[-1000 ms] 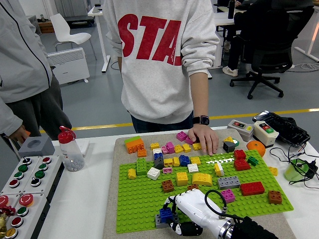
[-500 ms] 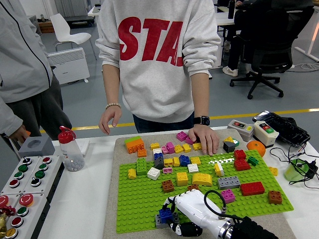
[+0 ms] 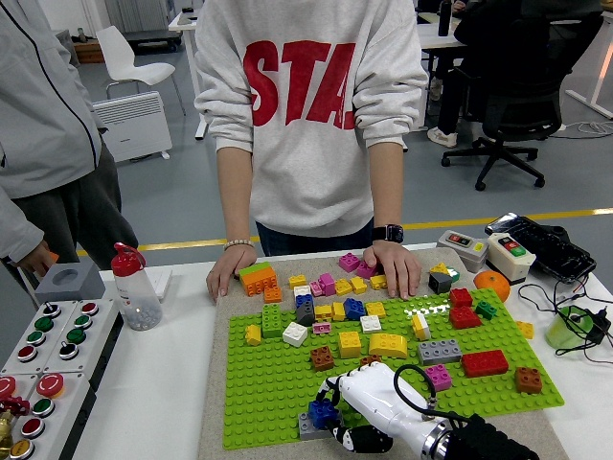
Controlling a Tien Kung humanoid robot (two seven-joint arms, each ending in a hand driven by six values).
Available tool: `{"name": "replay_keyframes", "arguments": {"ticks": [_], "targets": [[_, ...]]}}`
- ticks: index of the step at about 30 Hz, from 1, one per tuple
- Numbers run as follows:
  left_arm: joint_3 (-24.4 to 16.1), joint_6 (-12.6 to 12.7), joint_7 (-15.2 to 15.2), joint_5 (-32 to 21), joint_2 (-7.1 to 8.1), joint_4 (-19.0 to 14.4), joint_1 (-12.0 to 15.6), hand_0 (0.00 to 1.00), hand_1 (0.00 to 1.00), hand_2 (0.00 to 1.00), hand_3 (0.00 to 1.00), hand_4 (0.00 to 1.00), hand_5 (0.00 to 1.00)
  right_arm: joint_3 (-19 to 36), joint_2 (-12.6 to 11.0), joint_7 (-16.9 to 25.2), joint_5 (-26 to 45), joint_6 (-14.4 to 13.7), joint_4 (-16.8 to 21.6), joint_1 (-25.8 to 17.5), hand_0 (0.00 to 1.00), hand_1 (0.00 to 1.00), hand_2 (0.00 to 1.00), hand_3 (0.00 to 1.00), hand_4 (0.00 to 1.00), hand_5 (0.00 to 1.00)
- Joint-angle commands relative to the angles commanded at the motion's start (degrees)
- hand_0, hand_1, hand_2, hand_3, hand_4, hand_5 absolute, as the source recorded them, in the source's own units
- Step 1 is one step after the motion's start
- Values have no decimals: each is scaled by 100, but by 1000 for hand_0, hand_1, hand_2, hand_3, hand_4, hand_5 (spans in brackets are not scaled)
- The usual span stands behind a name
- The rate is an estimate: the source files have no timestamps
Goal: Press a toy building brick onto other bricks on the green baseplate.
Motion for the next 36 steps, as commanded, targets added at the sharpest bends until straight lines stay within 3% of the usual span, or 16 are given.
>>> {"name": "replay_keyframes", "arguments": {"ticks": [23,36], "targets": [[-8,-6,15,14,-2,0,14,659,684,679,578,292,998,47,-96,43,-45,12,259,-56,532,587,609,686,677,252],[-24,-5,24,44,-13,0,47,660,684,679,580,291,998,63,-61,21,-59,-54,217,-76,538,590,619,695,696,268]]}}
